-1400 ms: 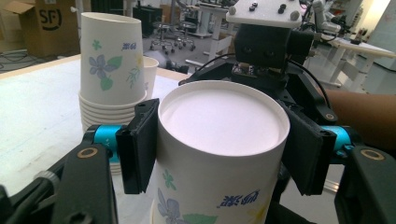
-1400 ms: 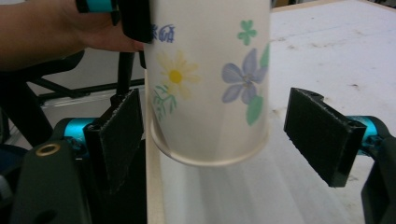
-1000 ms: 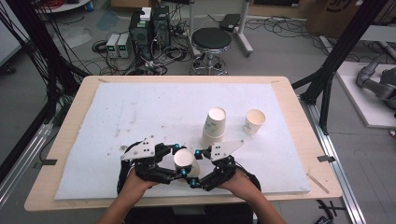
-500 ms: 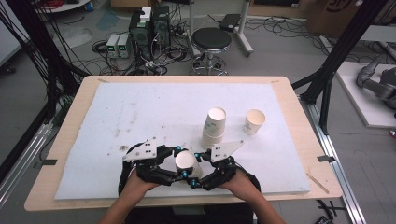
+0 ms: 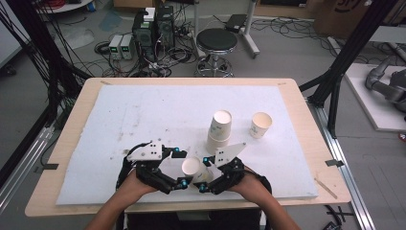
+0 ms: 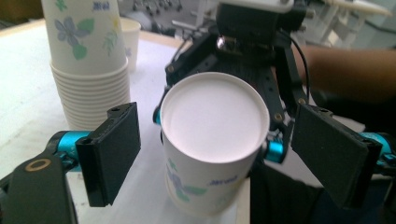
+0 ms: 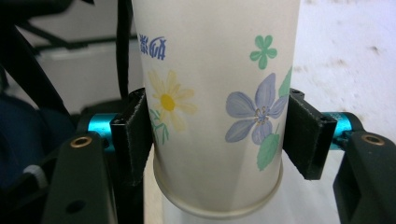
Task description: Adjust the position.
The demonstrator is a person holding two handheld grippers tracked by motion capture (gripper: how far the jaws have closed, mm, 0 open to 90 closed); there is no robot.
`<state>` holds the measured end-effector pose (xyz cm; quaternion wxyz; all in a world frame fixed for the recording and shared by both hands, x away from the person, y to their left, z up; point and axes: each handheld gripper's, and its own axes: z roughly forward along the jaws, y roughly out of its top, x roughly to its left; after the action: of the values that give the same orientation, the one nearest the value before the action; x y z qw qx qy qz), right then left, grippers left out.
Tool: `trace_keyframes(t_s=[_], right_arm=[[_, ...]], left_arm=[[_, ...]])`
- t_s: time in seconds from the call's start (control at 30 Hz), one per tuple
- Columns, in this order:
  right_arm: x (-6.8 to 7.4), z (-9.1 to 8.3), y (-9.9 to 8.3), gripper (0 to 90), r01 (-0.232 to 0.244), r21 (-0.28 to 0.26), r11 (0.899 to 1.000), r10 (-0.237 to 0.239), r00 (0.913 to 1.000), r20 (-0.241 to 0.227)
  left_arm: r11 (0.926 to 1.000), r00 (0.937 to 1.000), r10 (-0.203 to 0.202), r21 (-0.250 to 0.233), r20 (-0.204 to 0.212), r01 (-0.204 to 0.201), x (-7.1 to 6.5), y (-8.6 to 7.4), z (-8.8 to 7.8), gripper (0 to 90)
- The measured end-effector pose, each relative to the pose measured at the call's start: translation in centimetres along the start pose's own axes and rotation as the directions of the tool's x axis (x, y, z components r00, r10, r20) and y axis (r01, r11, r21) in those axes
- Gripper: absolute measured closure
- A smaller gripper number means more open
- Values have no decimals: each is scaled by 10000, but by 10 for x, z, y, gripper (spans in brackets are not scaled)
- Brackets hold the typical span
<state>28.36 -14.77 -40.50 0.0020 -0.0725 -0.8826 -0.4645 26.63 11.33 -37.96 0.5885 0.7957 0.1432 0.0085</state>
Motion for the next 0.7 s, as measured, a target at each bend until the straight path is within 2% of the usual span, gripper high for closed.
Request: trace_keyframes(t_s=[0.1,0.27,0.6,0.7], right_arm=[[-1,-3,3,334,202,523,9984,-206,9998,70],[-2,-7,9,334,492,1190,9917,-506,9987,82],[-2,-10,16,334,823,1828,9797,-821,9966,-86],[-2,-10,18,334,908,2002,9755,-916,9958,-53]], left_arm=[[9988,9999,135,479,54,-138,2,3,1,159],[9962,9995,308,818,39,-310,4,8,4,160],[9891,9975,595,1329,376,-640,3,16,14,162],[9834,9965,683,1653,474,-752,3,17,17,166]])
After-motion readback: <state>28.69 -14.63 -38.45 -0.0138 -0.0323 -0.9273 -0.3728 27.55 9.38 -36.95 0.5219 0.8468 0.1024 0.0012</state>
